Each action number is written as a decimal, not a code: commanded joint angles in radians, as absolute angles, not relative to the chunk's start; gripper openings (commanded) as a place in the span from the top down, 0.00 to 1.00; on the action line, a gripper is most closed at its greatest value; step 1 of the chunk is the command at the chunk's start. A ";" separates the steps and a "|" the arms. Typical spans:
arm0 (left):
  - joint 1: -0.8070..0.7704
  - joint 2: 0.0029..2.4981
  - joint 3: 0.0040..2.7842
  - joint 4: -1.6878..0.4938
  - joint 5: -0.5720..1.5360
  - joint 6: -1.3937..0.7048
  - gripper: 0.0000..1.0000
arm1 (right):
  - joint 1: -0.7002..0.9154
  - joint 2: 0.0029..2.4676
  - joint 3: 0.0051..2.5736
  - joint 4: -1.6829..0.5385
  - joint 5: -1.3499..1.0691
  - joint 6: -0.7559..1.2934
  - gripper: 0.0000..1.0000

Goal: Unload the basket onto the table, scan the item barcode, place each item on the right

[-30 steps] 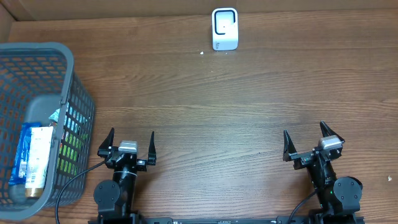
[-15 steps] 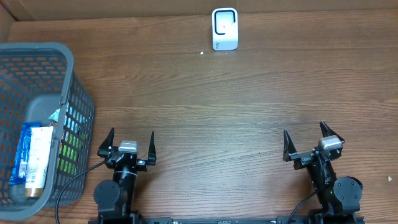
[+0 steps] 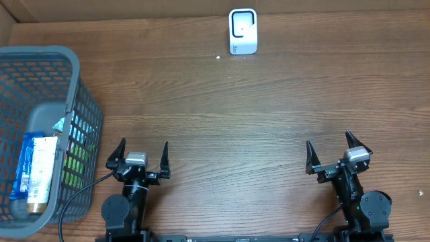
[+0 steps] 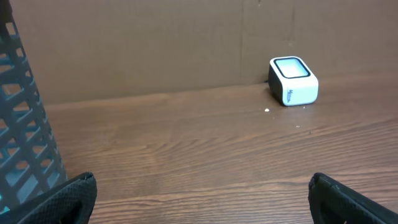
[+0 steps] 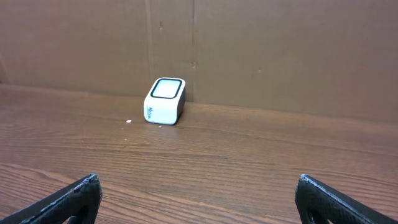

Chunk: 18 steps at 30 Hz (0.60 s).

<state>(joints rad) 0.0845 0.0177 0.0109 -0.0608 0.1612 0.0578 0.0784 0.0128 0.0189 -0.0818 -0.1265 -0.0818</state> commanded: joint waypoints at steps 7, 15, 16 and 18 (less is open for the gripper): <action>0.084 0.012 0.034 -0.113 0.176 0.010 0.00 | 0.074 0.003 0.010 -0.076 -0.129 -0.083 0.00; 0.085 0.041 0.155 -0.253 0.109 0.012 0.00 | 0.074 0.003 0.010 -0.077 -0.129 -0.083 0.00; 0.085 0.052 0.173 -0.265 0.104 0.011 0.00 | 0.074 0.003 0.010 -0.076 -0.129 -0.083 0.00; 0.085 0.079 0.202 -0.278 0.104 0.011 0.00 | 0.074 0.003 0.010 -0.076 -0.129 -0.083 0.00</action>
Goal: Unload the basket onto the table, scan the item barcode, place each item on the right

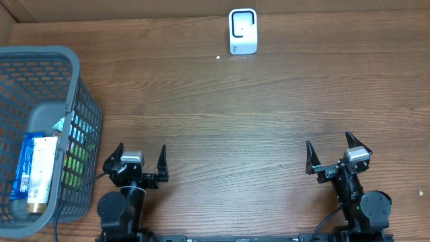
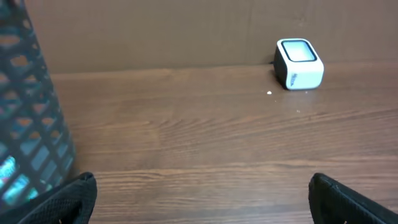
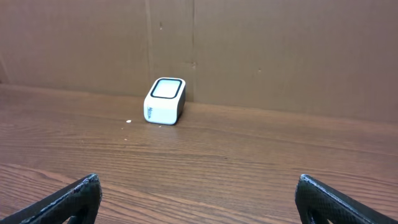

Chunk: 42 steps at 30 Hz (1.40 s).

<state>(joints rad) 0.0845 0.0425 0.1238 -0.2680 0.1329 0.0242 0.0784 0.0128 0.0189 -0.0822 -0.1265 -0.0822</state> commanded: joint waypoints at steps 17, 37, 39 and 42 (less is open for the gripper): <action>0.084 0.588 0.772 -0.525 0.207 -0.120 0.00 | 0.074 0.003 0.010 -0.076 -0.129 -0.083 0.00; 0.084 1.379 2.011 -1.407 0.265 0.000 0.00 | 0.074 0.003 0.010 -0.076 -0.129 -0.083 0.00; 0.084 1.400 2.011 -1.418 0.255 -0.002 0.00 | 0.074 0.003 0.010 -0.076 -0.129 -0.083 0.00; 0.114 1.410 2.013 -1.420 0.173 -0.165 0.00 | 0.074 0.003 0.010 -0.076 -0.129 -0.083 0.00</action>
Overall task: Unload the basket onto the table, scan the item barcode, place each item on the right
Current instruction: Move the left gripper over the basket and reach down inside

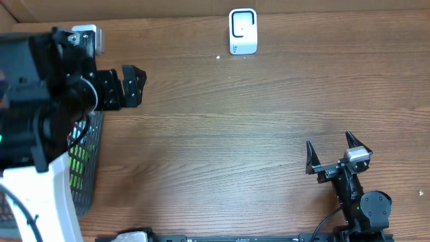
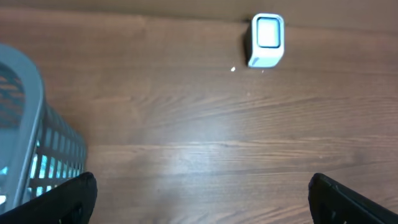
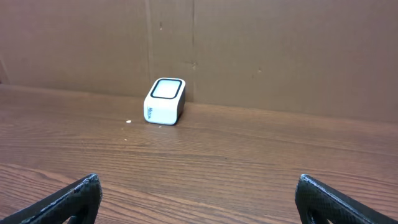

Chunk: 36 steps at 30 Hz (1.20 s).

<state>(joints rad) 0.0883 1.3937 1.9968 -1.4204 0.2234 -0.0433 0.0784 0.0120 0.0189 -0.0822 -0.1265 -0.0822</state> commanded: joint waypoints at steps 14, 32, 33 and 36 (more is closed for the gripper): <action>0.698 1.448 2.055 -1.590 0.051 -0.361 0.02 | 0.074 0.003 0.010 -0.076 -0.129 -0.083 0.00; 0.785 1.525 1.533 -1.285 -0.006 -0.414 0.02 | 0.074 0.003 0.010 -0.076 -0.129 -0.083 0.00; 0.783 1.525 1.491 -1.251 0.004 -0.414 0.01 | 0.074 0.003 0.010 -0.076 -0.129 -0.083 0.00; 0.778 1.526 1.382 -1.161 0.024 -0.405 0.01 | 0.074 0.003 0.010 -0.076 -0.129 -0.083 0.00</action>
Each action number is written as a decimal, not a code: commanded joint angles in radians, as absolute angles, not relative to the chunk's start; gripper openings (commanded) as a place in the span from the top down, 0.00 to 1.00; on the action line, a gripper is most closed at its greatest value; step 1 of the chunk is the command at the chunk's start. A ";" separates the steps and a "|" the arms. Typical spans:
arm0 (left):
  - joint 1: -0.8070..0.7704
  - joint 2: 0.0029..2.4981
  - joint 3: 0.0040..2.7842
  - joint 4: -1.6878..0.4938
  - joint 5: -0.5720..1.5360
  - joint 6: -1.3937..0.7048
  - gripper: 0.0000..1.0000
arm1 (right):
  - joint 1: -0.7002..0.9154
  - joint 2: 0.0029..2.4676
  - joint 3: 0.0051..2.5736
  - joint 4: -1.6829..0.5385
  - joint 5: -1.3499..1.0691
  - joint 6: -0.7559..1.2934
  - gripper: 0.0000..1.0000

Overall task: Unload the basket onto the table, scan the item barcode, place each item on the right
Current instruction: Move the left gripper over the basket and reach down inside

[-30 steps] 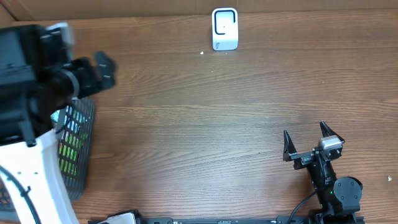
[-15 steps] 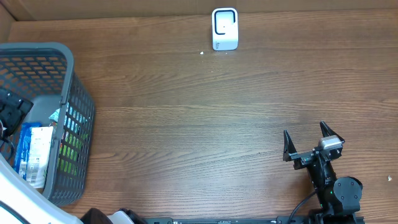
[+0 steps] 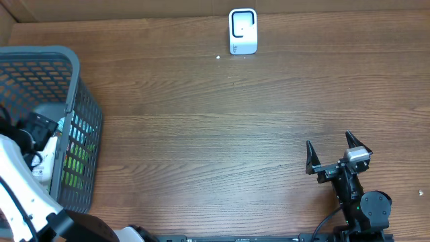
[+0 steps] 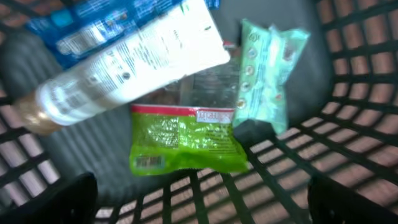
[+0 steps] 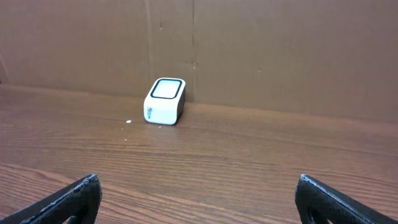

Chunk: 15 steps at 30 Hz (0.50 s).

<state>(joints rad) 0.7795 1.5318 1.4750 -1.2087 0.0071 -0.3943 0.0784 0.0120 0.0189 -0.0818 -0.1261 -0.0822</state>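
Note:
The white barcode scanner [image 3: 242, 30] stands at the table's far edge, also in the right wrist view [image 5: 165, 101]. The grey mesh basket [image 3: 80, 101] sits at the left. Inside lie a white and blue tube [image 4: 130, 62], a green packet [image 4: 186, 140] with a small barcode, and a mint-green packet [image 4: 267, 68]. My left gripper [image 4: 200, 202] hangs open over these items, its fingertips [image 4: 71, 199] wide apart above the green packet, holding nothing. My right gripper [image 3: 332, 153] rests open at the front right, empty.
The basket's mesh walls [image 4: 348, 93] surround the left gripper on the right and near sides. The left arm's white link [image 3: 20, 188] reaches up from the front left corner. A cardboard wall [image 5: 280, 50] backs the table behind the scanner.
My left arm was raised high over the table beside the basket, its camera looking down on the scanner. Now it is lower over the basket interior, camera on the items. The right arm is unchanged.
Both grippers first rested open at the table's front edge. The left gripper then sat slightly further left. Later it was high over the table by the basket's right side, and now it hangs open inside the basket's outline above the packets. The right arm has stayed still.

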 commanded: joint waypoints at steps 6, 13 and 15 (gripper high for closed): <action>0.778 1.534 1.229 -1.029 0.045 -0.408 0.00 | 0.074 0.003 0.010 -0.076 -0.129 -0.083 0.00; 0.778 1.538 1.096 -0.872 0.053 -0.428 0.00 | 0.074 0.003 0.010 -0.076 -0.129 -0.083 0.00; 0.777 1.545 1.079 -0.850 0.058 -0.428 0.00 | 0.074 0.003 0.010 -0.076 -0.129 -0.083 0.00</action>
<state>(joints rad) 0.7795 1.5356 1.1038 -0.8684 0.0387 -0.4061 0.0784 0.0120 0.0189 -0.0822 -0.1265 -0.0822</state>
